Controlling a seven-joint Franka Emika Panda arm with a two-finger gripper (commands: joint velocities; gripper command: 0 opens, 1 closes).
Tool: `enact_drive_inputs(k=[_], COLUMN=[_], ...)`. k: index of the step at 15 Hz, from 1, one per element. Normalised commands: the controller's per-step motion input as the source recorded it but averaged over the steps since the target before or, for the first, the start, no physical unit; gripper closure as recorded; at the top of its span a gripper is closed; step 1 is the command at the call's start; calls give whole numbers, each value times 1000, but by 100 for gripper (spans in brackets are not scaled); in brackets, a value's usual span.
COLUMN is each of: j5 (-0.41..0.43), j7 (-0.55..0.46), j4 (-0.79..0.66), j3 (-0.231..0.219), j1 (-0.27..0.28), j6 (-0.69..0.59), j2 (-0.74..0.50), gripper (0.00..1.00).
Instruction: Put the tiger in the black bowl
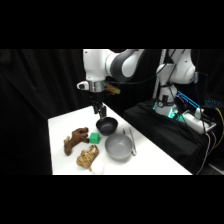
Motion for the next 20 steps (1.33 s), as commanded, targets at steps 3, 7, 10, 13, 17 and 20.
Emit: enact_drive_inputs(k=[3,7,10,13,17,20], j5=[10,25,-20,-38,-58,-68], j7=[-14,-17,19,21,16,-3], j4=[34,225,399,522,575,562], j3=[32,59,66,51,37,29], j1=[-23,5,47,48,36,20], j6=[-13,-21,-27,-26,25,58], j2=[16,139,256,387,504,551], gripper=[0,0,0,0,0,0])
